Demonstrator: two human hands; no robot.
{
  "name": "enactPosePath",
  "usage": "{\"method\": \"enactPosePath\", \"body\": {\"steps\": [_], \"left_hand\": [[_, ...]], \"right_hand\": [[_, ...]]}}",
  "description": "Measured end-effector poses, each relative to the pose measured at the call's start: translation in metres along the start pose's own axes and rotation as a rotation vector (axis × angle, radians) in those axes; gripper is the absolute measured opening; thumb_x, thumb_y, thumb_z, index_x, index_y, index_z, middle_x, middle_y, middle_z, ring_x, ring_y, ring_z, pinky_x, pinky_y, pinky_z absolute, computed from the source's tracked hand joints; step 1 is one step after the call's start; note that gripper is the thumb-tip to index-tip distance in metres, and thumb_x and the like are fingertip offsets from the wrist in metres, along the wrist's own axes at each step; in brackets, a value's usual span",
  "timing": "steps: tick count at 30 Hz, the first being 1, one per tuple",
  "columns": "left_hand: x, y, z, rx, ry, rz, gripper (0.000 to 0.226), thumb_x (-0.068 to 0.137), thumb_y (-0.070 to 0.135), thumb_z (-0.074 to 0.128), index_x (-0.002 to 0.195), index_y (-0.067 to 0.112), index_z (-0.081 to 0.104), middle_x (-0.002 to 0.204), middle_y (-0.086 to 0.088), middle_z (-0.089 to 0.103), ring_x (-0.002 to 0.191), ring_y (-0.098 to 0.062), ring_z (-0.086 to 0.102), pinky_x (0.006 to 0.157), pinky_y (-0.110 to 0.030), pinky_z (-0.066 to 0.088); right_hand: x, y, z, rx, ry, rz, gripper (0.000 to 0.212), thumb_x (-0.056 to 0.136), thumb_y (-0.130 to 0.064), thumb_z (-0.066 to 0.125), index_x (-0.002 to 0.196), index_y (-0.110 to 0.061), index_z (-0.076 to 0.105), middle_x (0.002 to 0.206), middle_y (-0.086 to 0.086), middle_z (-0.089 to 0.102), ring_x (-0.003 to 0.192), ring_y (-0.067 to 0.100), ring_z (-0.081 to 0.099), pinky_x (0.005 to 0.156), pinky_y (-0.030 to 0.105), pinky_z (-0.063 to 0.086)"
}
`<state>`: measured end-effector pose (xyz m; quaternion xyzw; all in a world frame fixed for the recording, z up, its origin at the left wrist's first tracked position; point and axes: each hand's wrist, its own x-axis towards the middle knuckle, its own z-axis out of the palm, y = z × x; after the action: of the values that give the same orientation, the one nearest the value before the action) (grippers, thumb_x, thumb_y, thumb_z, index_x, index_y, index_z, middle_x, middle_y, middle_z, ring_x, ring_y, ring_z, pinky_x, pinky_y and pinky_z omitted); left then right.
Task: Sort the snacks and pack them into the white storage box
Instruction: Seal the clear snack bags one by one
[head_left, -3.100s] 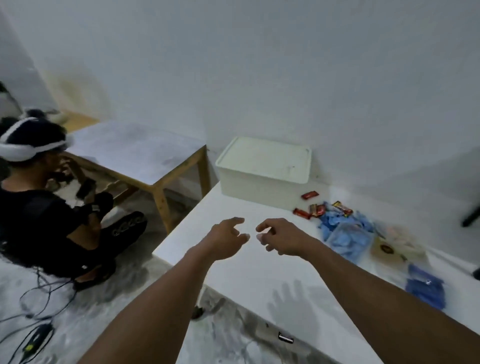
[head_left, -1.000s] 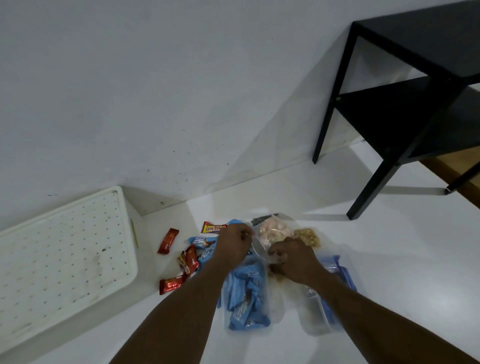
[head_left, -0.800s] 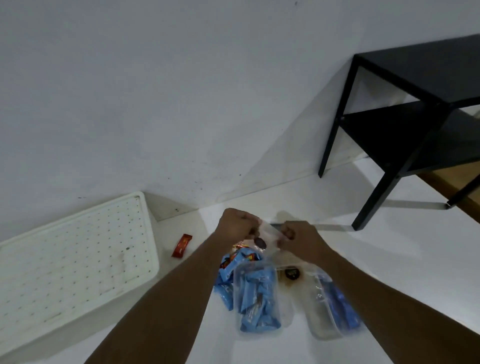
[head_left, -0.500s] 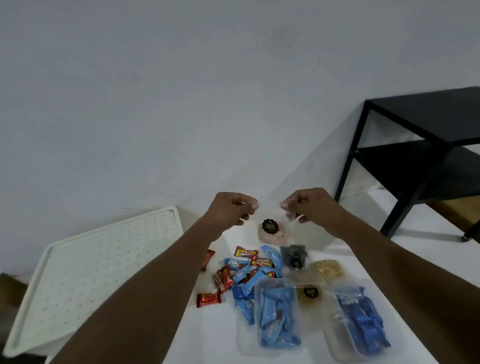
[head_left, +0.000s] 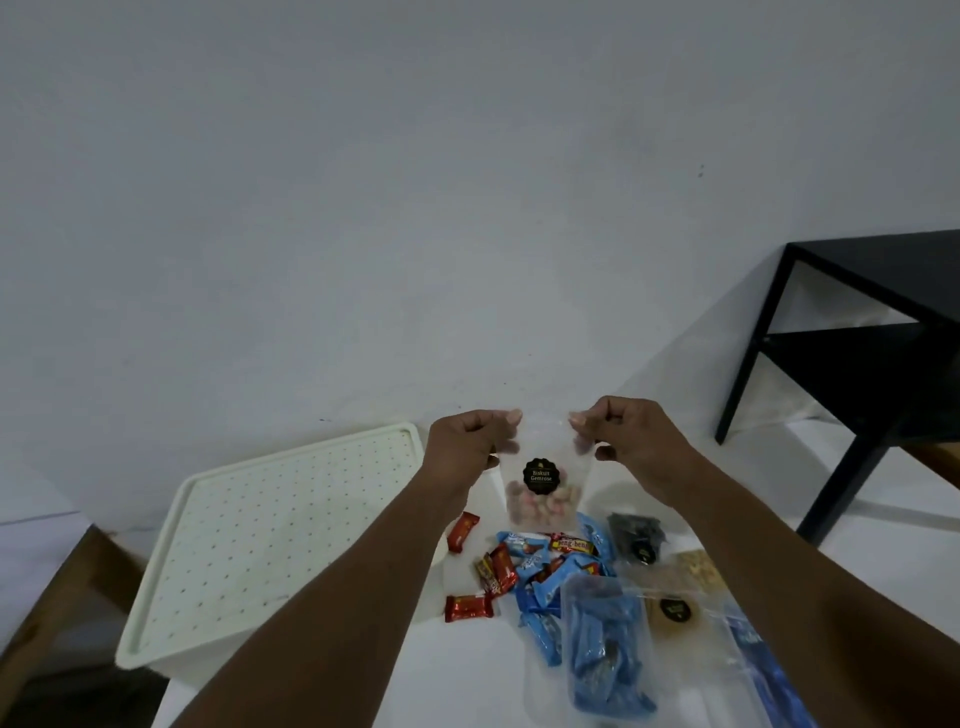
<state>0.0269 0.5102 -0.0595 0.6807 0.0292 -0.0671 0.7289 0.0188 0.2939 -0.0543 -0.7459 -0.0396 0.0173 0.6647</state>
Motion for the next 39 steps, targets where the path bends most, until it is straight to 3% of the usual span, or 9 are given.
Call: {"method": "enactPosePath", "body": {"steps": [5, 9, 16, 19, 23, 27, 31, 35, 39], "left_hand": [[-0.001, 0.009, -0.01, 0.068, -0.009, 0.085, 0.023, 0.084, 0.029, 0.076, 0.089, 0.007, 0.074, 0.071, 0.0, 0.07, 0.063, -0.01, 0.064, 0.064, -0.026, 0.045], [-0.006, 0.013, -0.011, -0.006, 0.004, 0.087, 0.019, 0.085, 0.029, 0.075, 0.088, 0.01, 0.074, 0.072, 0.0, 0.07, 0.063, -0.01, 0.064, 0.061, -0.025, 0.044], [-0.019, 0.006, -0.006, -0.257, 0.03, -0.034, 0.015, 0.082, 0.025, 0.078, 0.086, 0.012, 0.074, 0.074, -0.002, 0.074, 0.074, -0.016, 0.067, 0.063, -0.025, 0.045], [-0.022, 0.0, -0.006, -0.235, 0.078, -0.023, 0.012, 0.084, 0.026, 0.076, 0.084, 0.014, 0.074, 0.075, -0.001, 0.075, 0.075, -0.014, 0.068, 0.067, -0.028, 0.045], [-0.023, 0.004, -0.005, -0.078, 0.122, 0.061, 0.018, 0.091, 0.027, 0.068, 0.082, 0.012, 0.072, 0.07, -0.001, 0.071, 0.06, -0.005, 0.061, 0.068, -0.028, 0.044], [-0.023, 0.013, -0.003, 0.013, 0.17, 0.112, 0.024, 0.097, 0.026, 0.058, 0.08, 0.01, 0.066, 0.071, -0.004, 0.07, 0.07, -0.011, 0.062, 0.072, -0.03, 0.044], [-0.024, 0.017, -0.008, 0.013, 0.114, 0.107, 0.023, 0.094, 0.029, 0.061, 0.085, 0.009, 0.067, 0.077, -0.008, 0.072, 0.065, -0.006, 0.065, 0.073, -0.031, 0.046], [-0.026, 0.02, -0.012, 0.019, 0.055, 0.101, 0.018, 0.087, 0.032, 0.072, 0.093, 0.014, 0.072, 0.083, -0.006, 0.073, 0.07, -0.009, 0.068, 0.068, -0.028, 0.047], [-0.023, 0.023, -0.018, 0.095, 0.059, 0.133, 0.026, 0.09, 0.033, 0.069, 0.1, 0.009, 0.072, 0.078, -0.005, 0.073, 0.08, -0.019, 0.068, 0.072, -0.03, 0.047]], "right_hand": [[-0.005, 0.0, 0.013, 0.046, 0.038, 0.022, 0.028, 0.087, -0.032, 0.071, 0.086, -0.004, 0.072, 0.075, 0.008, 0.071, 0.075, 0.019, 0.063, 0.067, 0.033, 0.047], [-0.008, -0.005, 0.029, 0.115, 0.197, -0.037, 0.029, 0.088, -0.033, 0.069, 0.078, -0.006, 0.072, 0.066, 0.009, 0.068, 0.064, 0.02, 0.06, 0.061, 0.032, 0.048], [-0.012, -0.01, 0.046, 0.014, 0.4, -0.107, 0.034, 0.093, -0.032, 0.063, 0.075, -0.003, 0.069, 0.06, 0.006, 0.064, 0.047, 0.004, 0.051, 0.051, 0.016, 0.045], [-0.01, -0.012, 0.049, -0.085, 0.372, -0.134, 0.034, 0.096, -0.029, 0.059, 0.073, -0.005, 0.065, 0.061, 0.006, 0.061, 0.052, 0.006, 0.053, 0.055, 0.016, 0.044], [-0.01, -0.015, 0.056, -0.187, 0.341, -0.141, 0.037, 0.099, -0.027, 0.052, 0.073, -0.002, 0.059, 0.061, 0.005, 0.057, 0.053, 0.006, 0.048, 0.058, 0.02, 0.041], [-0.014, -0.016, 0.066, -0.096, 0.263, -0.14, 0.038, 0.098, -0.034, 0.054, 0.073, -0.005, 0.06, 0.063, 0.003, 0.059, 0.05, 0.001, 0.048, 0.056, 0.013, 0.042], [-0.011, -0.024, 0.068, -0.223, 0.254, -0.188, 0.035, 0.097, -0.03, 0.056, 0.079, 0.0, 0.062, 0.065, 0.004, 0.059, 0.047, -0.004, 0.049, 0.051, 0.008, 0.038], [-0.008, -0.033, 0.069, -0.267, 0.193, -0.176, 0.033, 0.096, -0.028, 0.057, 0.084, 0.001, 0.064, 0.067, 0.007, 0.06, 0.048, -0.003, 0.052, 0.059, 0.02, 0.042], [-0.013, -0.028, 0.069, -0.039, 0.136, -0.077, 0.032, 0.095, -0.035, 0.058, 0.081, -0.01, 0.071, 0.069, 0.008, 0.07, 0.065, 0.014, 0.062, 0.064, 0.029, 0.048]]}}
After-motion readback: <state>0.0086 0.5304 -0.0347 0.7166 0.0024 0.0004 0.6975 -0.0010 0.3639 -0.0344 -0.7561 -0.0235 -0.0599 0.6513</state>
